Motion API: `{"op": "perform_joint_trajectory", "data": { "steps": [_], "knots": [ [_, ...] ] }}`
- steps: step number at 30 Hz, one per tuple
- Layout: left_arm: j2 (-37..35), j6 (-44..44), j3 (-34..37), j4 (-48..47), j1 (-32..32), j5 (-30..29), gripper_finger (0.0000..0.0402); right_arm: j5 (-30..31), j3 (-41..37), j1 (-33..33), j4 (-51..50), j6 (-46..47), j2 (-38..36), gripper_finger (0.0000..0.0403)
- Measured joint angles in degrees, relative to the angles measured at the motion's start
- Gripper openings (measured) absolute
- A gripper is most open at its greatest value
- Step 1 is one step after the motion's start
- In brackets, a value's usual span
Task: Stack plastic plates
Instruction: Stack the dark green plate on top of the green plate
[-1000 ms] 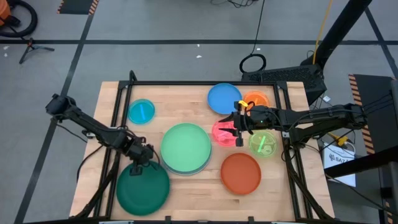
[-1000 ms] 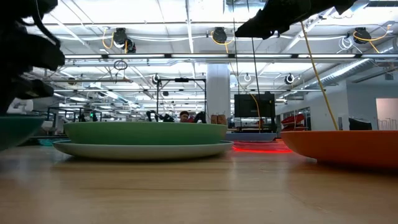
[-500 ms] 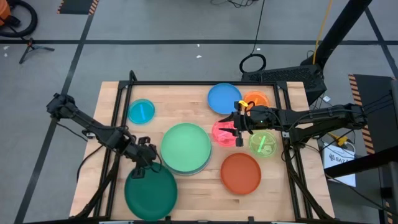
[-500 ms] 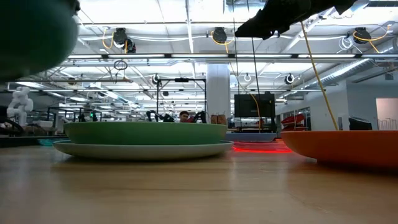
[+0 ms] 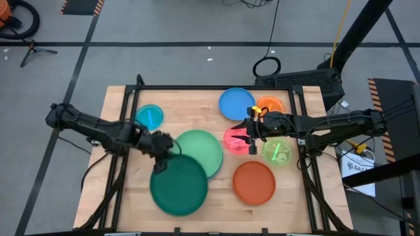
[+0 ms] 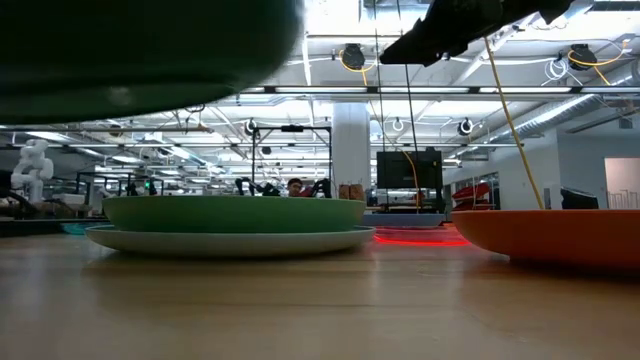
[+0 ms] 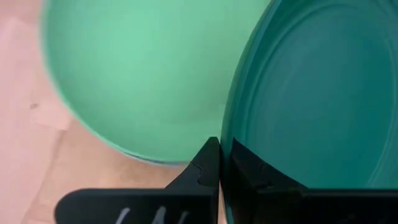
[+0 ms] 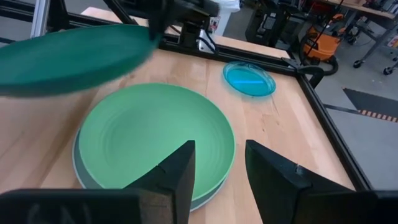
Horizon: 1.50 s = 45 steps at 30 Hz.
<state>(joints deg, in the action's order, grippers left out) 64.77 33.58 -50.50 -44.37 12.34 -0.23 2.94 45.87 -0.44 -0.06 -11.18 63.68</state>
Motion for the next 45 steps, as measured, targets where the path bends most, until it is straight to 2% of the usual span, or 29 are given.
{"op": "perform_joint_trajectory", "data": {
  "steps": [4, 11, 18, 28, 45],
  "knots": [
    [0.0, 1.9, -0.1, 1.4, -7.4, 0.0, 0.001, 0.0, 0.0, 0.0, -0.2, -0.5, 0.0, 0.0132],
    [1.3, 0.1, -0.1, 1.4, -18.6, 0.2, 0.001, 0.2, 0.0, 0.0, -0.3, -1.6, 0.0, 0.0132],
    [3.7, -3.4, -0.1, 2.5, -25.4, 1.3, 0.001, 0.3, 0.0, -1.1, -1.6, -1.9, 0.0, 0.0132],
    [8.7, -5.2, -0.1, 3.9, -26.6, 4.7, 0.001, 0.2, 0.0, -2.3, -2.2, -1.5, 0.0, 0.0132],
    [9.6, -5.4, -0.1, 4.3, -26.5, 4.0, 0.0034, 0.2, 0.0, -2.3, -2.4, -1.5, 0.0, 0.0132]
  ]
}}
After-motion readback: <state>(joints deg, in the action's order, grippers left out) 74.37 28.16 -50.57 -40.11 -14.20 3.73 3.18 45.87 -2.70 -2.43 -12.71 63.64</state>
